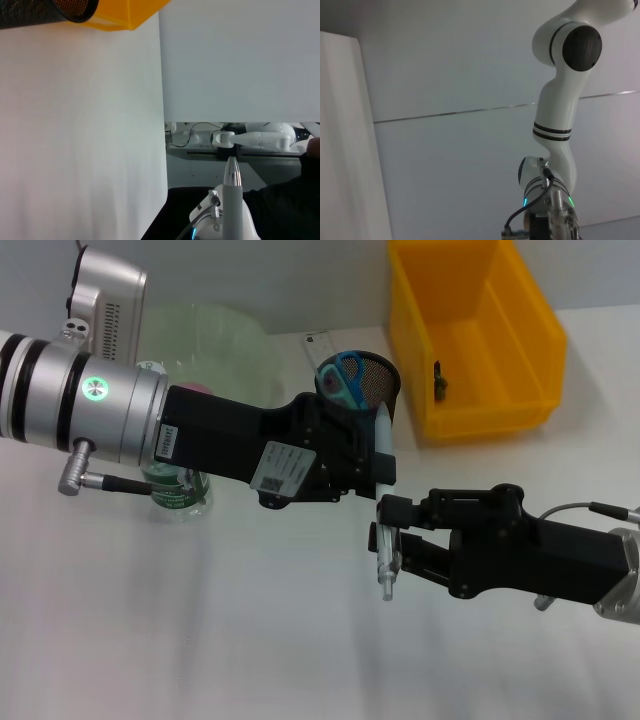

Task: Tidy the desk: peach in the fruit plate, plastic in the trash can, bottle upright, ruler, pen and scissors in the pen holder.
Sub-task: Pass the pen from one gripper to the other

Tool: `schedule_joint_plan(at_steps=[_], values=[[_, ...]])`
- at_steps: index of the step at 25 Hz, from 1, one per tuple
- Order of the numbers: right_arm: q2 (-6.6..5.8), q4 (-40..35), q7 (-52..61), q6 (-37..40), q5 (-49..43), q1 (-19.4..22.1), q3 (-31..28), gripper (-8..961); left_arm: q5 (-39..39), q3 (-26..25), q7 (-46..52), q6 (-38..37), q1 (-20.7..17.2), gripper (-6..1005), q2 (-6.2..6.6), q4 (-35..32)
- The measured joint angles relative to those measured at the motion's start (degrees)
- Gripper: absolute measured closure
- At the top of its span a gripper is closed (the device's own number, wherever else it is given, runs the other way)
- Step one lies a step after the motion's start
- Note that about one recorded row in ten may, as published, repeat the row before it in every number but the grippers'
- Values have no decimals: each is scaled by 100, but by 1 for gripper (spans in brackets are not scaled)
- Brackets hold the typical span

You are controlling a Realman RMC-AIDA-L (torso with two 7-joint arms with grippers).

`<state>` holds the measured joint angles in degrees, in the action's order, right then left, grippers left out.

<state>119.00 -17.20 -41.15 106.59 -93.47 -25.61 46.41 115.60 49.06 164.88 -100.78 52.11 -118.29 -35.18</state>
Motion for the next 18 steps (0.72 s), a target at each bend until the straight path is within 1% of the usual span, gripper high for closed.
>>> schedule_joint_plan(at_steps=[11,18], values=[[0,6,-58,-8,-2,-64,12,673,-8,-2,0,-4,1,841,-9,3],[0,6,-60,0,-2,-75,48,705,-8,0,-6,-4,-8,840,-9,3]])
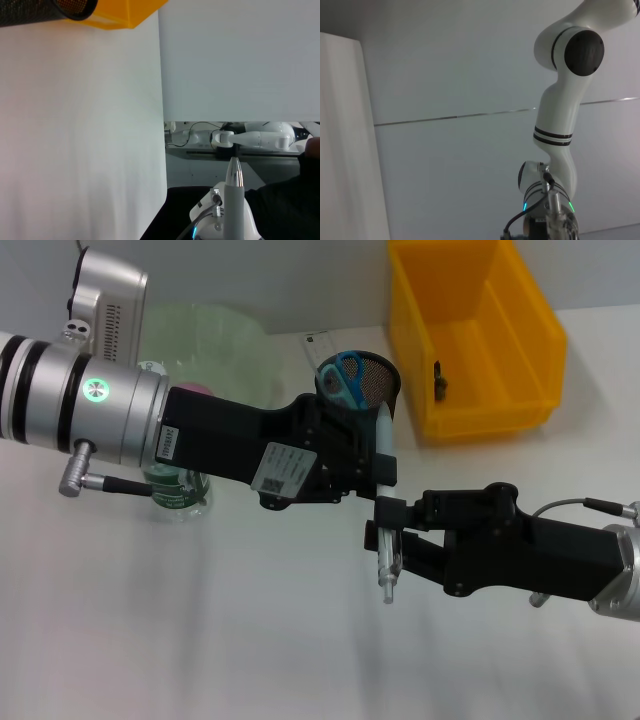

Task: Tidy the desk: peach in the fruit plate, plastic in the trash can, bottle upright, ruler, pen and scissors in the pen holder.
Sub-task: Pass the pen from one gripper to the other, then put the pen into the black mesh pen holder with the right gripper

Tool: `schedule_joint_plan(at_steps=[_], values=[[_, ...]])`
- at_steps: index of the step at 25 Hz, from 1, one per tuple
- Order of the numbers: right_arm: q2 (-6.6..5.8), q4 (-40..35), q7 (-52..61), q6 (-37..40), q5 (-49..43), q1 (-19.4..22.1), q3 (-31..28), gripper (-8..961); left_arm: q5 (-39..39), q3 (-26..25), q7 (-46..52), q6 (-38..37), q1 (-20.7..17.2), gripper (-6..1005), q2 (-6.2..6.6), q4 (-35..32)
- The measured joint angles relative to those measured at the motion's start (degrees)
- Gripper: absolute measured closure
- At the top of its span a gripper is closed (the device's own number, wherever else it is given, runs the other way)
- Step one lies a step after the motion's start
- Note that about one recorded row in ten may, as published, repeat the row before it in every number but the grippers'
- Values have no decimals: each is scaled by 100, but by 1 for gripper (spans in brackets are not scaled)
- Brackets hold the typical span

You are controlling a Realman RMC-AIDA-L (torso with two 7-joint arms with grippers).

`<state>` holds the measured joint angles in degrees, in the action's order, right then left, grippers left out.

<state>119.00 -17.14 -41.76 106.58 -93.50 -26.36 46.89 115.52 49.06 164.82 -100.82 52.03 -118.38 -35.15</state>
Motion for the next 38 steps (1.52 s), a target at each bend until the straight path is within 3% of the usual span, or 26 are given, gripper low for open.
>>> schedule_joint_plan(at_steps=[29,32,37,38], values=[[18,77,-148,35,32,-2,5,781,29,86,-37,12,-4,808,26,-61],[20,75,-149,39,34,-2,3,781,14,78,-53,3,-31,616,25,-103],[25,72,-149,42,38,5,4,781,13,55,-68,-11,-47,411,26,-124],[26,71,-149,44,38,9,4,781,13,55,-71,-13,-49,412,26,-124]])
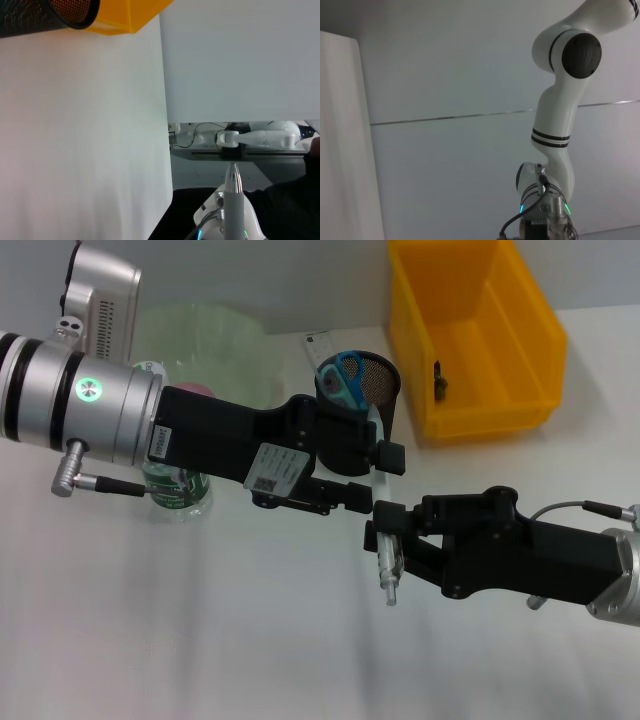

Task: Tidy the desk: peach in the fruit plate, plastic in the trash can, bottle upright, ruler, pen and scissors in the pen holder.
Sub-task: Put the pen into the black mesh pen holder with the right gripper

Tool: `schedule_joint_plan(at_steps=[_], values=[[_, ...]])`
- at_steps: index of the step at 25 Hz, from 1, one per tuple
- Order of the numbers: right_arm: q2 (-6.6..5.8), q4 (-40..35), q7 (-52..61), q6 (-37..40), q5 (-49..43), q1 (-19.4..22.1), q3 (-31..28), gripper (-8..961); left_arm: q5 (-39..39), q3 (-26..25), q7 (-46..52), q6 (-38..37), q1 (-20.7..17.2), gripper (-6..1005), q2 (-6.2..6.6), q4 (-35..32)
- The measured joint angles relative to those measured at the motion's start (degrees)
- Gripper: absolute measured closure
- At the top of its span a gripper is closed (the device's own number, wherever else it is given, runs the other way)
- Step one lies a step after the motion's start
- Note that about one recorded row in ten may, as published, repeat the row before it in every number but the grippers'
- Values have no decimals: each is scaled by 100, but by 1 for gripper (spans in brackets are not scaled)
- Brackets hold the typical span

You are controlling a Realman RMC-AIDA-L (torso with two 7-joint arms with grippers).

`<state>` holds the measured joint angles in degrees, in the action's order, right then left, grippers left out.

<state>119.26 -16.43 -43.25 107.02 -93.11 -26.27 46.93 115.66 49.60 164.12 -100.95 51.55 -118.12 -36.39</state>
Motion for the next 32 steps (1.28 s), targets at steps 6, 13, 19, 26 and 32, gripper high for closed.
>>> schedule_joint_plan(at_steps=[6,13,19,26,32], values=[[0,69,21,34,20,32,-61,780,-18,-12,-118,-43,-55,412,0,-51],[-31,162,391,294,34,170,-495,780,-235,-116,-740,-153,-322,390,43,-140],[-89,31,1372,692,34,366,-1201,780,-709,-118,-1846,-398,-773,371,117,-334],[-278,-100,3286,787,34,425,-1877,781,-1045,-120,-3646,-530,-1235,348,63,-513],[-341,-377,5358,599,34,265,-2270,781,-1390,236,-5855,-522,-1602,329,-65,-677]])
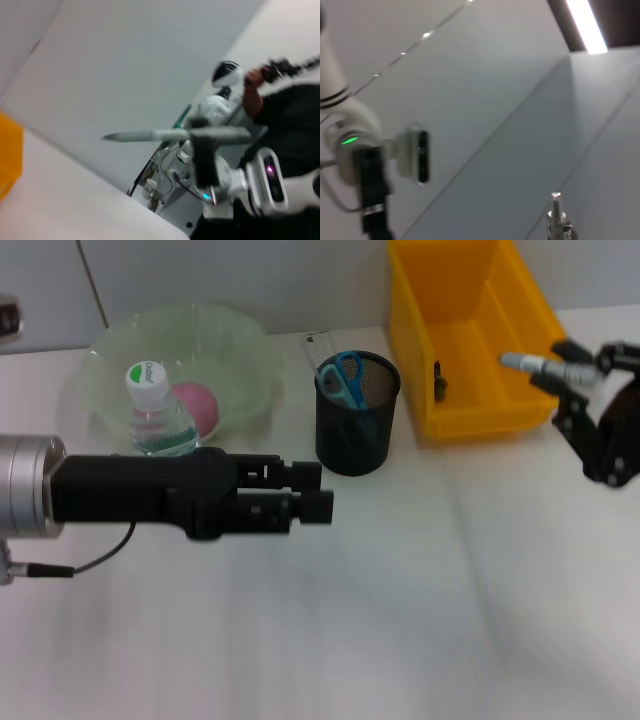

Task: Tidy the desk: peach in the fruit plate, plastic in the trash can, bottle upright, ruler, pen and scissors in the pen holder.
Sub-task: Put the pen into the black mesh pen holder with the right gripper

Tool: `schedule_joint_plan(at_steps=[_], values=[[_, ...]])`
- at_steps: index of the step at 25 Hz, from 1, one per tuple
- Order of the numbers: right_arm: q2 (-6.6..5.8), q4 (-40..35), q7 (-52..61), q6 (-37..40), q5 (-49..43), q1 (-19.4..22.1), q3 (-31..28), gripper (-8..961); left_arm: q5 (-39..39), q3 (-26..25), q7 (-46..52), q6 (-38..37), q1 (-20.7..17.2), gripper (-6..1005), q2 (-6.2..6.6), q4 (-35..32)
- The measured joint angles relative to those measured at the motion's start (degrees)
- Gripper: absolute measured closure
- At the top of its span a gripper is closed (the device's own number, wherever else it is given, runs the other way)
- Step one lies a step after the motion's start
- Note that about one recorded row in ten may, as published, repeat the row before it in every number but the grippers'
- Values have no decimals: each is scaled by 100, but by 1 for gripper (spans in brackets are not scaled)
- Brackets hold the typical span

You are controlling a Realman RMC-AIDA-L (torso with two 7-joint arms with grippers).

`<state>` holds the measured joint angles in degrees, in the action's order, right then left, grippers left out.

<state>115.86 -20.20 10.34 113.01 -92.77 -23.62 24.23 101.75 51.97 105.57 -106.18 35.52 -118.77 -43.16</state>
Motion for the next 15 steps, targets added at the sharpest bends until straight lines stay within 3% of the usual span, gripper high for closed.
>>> schedule_joint_plan(at_steps=[8,13,15], values=[[151,-48,1639,-736,97,-473,-418,771,-717,298,-2542,239,-539,304,5,284],[308,-187,2411,-1436,231,-810,-401,760,-743,305,-2914,401,-637,178,-1,293],[315,-167,2619,-1728,233,-943,-395,756,-1057,601,-3891,725,-838,153,-20,465]])
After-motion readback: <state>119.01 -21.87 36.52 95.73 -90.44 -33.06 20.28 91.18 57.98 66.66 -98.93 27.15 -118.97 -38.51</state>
